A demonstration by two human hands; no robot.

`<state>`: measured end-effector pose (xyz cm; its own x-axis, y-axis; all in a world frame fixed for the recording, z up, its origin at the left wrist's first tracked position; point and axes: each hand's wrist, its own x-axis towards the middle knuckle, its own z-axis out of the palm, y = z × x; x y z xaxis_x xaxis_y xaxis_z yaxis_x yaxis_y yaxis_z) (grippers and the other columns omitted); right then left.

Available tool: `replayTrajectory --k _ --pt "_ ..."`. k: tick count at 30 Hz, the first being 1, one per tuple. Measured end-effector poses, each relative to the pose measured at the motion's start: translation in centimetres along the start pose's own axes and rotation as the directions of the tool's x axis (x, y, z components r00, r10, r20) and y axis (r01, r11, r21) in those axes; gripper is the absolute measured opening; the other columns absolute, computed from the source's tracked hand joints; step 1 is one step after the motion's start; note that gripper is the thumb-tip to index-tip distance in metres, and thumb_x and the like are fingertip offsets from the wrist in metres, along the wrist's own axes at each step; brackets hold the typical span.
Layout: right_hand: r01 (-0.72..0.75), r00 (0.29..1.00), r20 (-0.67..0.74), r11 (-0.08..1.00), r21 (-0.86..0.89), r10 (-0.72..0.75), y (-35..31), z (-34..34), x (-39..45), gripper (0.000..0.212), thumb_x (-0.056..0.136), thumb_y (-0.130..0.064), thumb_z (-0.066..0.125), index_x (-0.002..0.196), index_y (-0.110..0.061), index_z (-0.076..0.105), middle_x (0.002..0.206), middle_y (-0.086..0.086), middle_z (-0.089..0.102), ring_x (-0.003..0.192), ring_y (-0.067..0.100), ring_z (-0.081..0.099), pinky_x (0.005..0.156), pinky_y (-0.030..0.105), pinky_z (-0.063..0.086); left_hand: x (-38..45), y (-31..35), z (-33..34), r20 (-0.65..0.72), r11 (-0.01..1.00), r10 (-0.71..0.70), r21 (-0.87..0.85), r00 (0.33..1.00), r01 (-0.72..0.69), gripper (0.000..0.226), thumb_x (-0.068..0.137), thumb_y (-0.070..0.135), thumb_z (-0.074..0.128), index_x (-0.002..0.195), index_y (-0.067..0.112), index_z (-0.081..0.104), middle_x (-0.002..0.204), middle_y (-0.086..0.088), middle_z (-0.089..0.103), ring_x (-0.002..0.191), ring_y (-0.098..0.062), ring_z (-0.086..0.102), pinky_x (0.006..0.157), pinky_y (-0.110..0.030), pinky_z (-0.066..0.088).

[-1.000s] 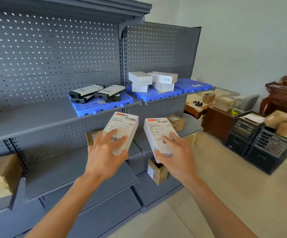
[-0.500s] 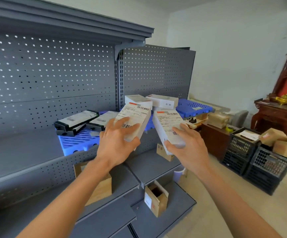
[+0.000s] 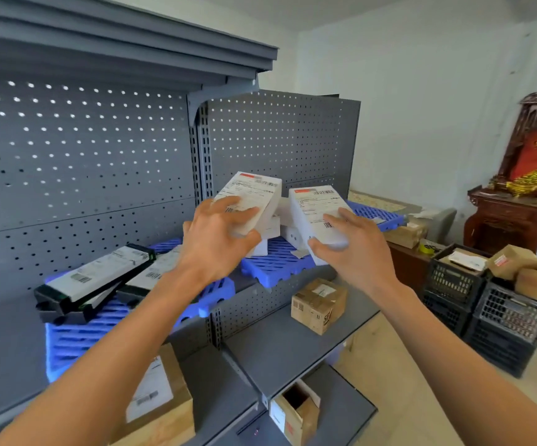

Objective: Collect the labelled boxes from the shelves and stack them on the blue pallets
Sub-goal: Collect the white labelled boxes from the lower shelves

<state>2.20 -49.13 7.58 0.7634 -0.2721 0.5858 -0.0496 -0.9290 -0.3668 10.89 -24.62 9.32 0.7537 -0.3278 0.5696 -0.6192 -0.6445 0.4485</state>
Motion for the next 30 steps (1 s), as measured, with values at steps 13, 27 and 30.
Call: replayTrajectory --k 13,27,30 --pt "0.095 0.994 0.059 0.995 0.028 -0.096 4.9 5.9 14.4 0.068 0.084 -0.067 0.059 0.139 -0.027 0.057 0.153 0.001 0.045 0.135 0.033 0.041 0.11 0.047 0.036 12.2 -1.9 7.5 -0.057 0.989 -0.135 0.045 0.989 0.138 0.063 0.07 0.063 0.05 0.128 0.043 0.065 0.148 0.008 0.051 0.14 -0.019 0.039 0.109 -0.057 0.038" --pt "0.183 0.982 0.043 0.983 -0.019 -0.182 6.2 9.4 17.1 0.066 0.09 -0.066 0.046 0.133 -0.02 0.062 0.141 0.003 0.055 0.135 0.031 0.037 0.096 0.05 0.041 12.9 -1.9 9.7 -0.088 0.963 -0.237 0.11 0.968 0.246 0.061 0.075 0.063 0.043 0.128 0.043 0.065 0.148 0.007 0.053 0.137 -0.019 0.045 0.109 -0.057 0.04" --pt "0.25 0.968 0.005 0.968 -0.029 -0.25 6.4 10.0 16.6 0.063 0.093 -0.064 0.04 0.135 -0.021 0.06 0.149 0.002 0.047 0.141 0.031 0.033 0.095 0.052 0.044 12.0 -1.4 10.0 -0.151 0.961 -0.165 0.197 0.975 0.193 0.05 0.089 0.055 0.053 0.13 0.031 0.066 0.146 0.001 0.054 0.14 -0.023 0.04 0.108 -0.059 0.038"
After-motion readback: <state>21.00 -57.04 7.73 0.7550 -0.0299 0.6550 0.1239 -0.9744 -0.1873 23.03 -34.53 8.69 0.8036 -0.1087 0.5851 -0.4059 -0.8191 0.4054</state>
